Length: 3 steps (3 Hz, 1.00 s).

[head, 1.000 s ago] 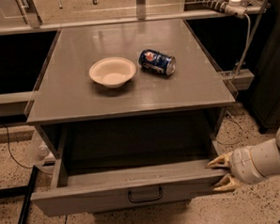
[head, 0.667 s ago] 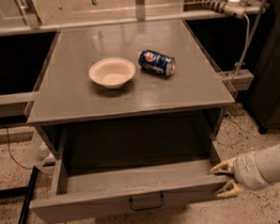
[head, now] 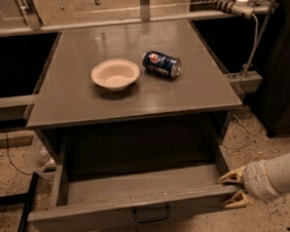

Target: Open top drawer

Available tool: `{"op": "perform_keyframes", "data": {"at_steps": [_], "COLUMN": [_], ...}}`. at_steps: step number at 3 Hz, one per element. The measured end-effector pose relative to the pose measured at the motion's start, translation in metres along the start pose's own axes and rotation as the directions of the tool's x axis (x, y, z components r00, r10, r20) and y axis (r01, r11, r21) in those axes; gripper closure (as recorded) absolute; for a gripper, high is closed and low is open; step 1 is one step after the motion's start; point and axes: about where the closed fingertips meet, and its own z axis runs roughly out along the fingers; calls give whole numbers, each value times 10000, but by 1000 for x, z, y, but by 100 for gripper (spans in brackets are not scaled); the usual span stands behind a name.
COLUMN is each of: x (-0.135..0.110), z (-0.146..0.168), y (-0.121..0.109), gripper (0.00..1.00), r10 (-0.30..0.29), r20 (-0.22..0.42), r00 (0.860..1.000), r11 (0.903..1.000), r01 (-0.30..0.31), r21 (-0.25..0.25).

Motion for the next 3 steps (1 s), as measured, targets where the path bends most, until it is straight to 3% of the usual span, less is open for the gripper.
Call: {"op": "perform_keyframes", "data": {"at_steps": [1, 3], "x": [-1, -1], "z": [0, 0], "y": [2, 2], "gripper": [82, 35], "r10": [0, 0], "r20": [0, 1], "r00": [10000, 10000], "r11": [10000, 10000], "r01": [0, 0], "r21": [0, -1]}}
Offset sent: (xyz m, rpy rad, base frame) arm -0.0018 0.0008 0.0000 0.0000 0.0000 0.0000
